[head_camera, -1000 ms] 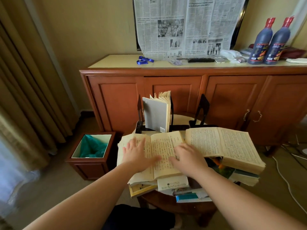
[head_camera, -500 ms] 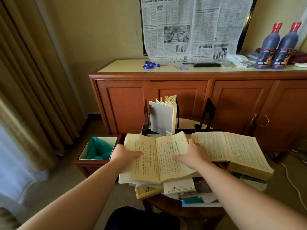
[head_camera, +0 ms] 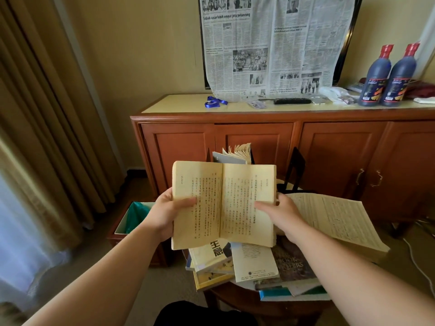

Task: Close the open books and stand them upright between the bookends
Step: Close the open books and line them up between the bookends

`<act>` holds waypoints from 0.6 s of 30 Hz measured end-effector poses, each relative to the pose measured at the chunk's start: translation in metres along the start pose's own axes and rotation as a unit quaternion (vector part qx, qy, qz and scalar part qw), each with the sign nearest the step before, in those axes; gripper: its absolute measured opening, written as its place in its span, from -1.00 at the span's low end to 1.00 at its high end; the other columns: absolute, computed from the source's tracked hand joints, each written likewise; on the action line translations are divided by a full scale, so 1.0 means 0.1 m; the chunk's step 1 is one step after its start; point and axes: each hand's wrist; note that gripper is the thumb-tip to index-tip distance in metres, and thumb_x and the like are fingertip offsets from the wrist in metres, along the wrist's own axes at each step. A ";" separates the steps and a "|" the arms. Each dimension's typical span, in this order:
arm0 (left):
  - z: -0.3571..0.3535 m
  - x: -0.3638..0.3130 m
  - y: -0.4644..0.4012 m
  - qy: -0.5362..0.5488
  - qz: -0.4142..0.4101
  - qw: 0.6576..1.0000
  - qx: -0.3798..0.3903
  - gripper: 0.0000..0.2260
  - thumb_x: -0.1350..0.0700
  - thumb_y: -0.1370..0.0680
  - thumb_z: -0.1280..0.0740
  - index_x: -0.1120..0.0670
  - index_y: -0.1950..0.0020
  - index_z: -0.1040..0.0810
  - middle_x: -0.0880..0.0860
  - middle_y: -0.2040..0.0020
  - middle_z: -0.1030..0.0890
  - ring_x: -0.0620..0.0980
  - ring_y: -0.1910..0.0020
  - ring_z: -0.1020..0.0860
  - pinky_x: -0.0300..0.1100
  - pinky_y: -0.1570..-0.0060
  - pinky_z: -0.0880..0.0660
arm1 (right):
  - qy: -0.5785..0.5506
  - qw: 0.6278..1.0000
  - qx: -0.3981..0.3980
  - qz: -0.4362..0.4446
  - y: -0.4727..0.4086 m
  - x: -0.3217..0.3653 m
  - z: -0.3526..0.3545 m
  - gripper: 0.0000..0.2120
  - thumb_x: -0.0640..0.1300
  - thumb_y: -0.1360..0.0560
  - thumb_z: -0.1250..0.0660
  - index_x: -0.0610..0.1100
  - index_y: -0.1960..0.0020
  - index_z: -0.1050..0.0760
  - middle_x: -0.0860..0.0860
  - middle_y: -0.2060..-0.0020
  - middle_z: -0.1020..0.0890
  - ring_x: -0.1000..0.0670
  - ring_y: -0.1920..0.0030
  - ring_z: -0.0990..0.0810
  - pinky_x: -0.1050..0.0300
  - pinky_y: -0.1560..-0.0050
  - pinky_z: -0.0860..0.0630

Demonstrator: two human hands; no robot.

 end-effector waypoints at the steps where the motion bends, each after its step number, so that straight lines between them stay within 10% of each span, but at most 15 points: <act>1: -0.02 -0.03 0.00 0.000 -0.005 1.000 -0.006 -0.64 0.30 -0.59 -0.40 0.08 -0.37 -0.56 0.14 -0.22 -0.70 0.19 -0.16 -0.70 0.18 -0.01 -0.67 | -0.017 1.000 0.013 0.012 0.01 0.04 0.00 -0.62 0.00 -0.53 -0.51 0.01 -0.30 -0.53 0.06 -0.16 -0.68 0.04 -0.10 -0.64 -0.04 -0.10 -0.60; 9: -0.47 0.03 -0.06 0.002 0.009 1.000 0.005 -0.71 0.30 -0.64 -0.33 0.06 -0.27 -0.70 0.17 -0.21 -0.71 0.27 -0.26 -0.63 0.27 -0.27 -0.56 | -0.049 0.983 0.136 0.109 0.22 0.38 -0.28 -0.84 -0.06 -0.66 -0.34 0.16 -0.15 -0.62 0.11 -0.12 -0.71 0.02 -0.18 -0.66 -0.14 -0.29 -0.58; 18: -0.72 0.15 -0.13 0.084 0.062 0.992 0.068 -0.51 0.18 -0.65 0.01 0.10 -0.42 -0.60 -0.12 -0.46 -0.55 -0.15 -0.45 -0.48 0.05 -0.19 -0.60 | -0.029 0.976 0.141 0.162 0.39 0.42 -0.34 -0.73 -0.12 -0.56 -0.45 0.16 -0.20 -0.63 0.12 -0.02 -0.75 0.13 -0.05 -0.70 0.15 -0.09 -0.60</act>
Point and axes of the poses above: each hand's wrist, its own y-axis away from the middle knuckle, its own z-axis out of the back of the hand, x = y × z
